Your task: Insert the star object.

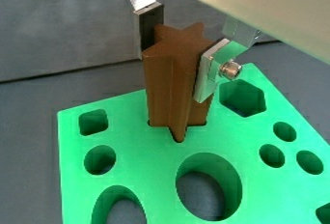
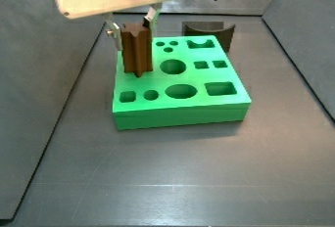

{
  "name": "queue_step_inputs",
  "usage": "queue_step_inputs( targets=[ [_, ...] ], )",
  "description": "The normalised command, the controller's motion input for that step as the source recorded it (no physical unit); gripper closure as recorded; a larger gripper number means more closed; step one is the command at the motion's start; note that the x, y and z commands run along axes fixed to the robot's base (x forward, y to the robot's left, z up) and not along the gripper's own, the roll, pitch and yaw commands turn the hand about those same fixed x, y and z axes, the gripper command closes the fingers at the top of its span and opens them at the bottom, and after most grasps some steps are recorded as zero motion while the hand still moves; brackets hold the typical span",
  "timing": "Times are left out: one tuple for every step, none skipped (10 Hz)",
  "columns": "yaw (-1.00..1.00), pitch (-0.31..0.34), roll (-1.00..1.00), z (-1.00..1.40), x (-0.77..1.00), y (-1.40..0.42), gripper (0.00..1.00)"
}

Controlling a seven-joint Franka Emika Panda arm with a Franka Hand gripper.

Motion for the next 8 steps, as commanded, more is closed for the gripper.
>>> queue_step_inputs(
  targets=[
    [-0.13, -0.130, 0.00, -0.89, 0.00, 0.00, 1.00],
    [-0.47, -0.154, -0.02, -0.85, -0.08, 0.00, 1.00],
    [-0.49, -0.189, -0.09, -0.72, -0.08, 0.00, 1.00],
    [-0.46, -0.203, -0.13, -0.67, -0.05, 0.00, 1.00],
    [-0.35, -0.219, -0.12, -0.65, 0.00, 0.00, 1.00],
    [-0.08, -0.267, -0.20, -0.39, 0.00, 0.06, 1.00],
    [-0.04, 0.000, -0.08, -0.02, 0.00, 0.13, 1.00],
    [0.00, 0.000, 0.00, 0.00, 0.00, 0.00, 1.00]
  ],
)
